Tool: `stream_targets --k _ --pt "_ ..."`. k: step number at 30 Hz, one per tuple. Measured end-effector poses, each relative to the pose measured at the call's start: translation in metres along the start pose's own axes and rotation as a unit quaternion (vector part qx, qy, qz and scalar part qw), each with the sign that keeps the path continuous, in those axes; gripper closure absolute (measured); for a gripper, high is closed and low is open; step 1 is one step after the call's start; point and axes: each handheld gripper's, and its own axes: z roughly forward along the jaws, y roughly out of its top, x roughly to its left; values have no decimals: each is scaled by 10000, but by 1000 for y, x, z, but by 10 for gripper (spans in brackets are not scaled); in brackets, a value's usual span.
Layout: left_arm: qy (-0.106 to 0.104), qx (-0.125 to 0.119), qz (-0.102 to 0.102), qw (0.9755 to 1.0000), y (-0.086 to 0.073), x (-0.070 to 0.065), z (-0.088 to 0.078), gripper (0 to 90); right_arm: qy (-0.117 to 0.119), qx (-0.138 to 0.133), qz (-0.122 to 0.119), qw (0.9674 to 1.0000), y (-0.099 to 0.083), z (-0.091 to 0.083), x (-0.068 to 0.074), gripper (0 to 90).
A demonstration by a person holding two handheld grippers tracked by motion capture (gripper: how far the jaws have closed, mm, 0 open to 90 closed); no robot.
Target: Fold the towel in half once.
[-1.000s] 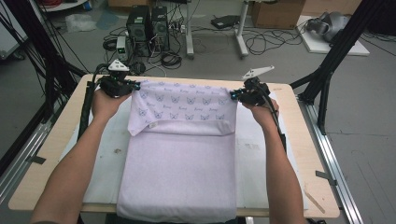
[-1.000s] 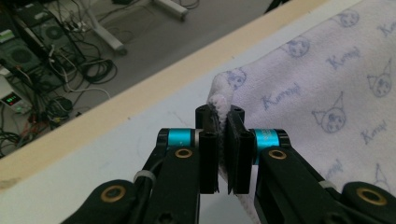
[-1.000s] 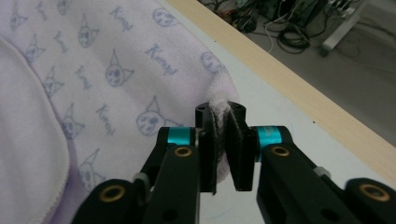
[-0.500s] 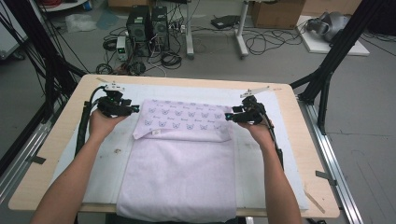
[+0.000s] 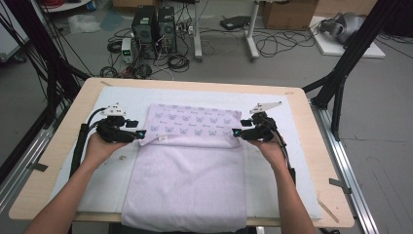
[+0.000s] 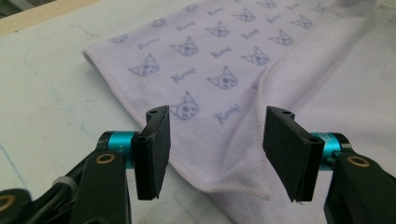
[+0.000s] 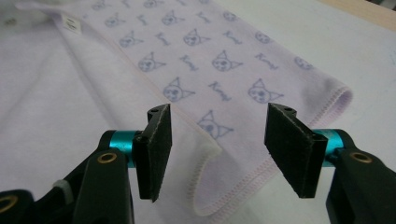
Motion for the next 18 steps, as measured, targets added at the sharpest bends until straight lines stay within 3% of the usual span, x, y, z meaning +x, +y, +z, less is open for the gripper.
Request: stream_targets --k 5,13,15,18 --pt "-177 54 49 9998 -10 -8 1 403 117 3 -15 9999 -2 -1 5 398" --pt "-399 321 264 9983 -18 -20 14 385 195 332 133 9992 -17 18 6 433" --pt "-428 434 327 9976 -20 -22 18 399 291 355 225 9987 -21 20 4 482" --pt "-325 556 459 9969 -21 -23 22 495 339 438 146 9984 -26 24 5 588"
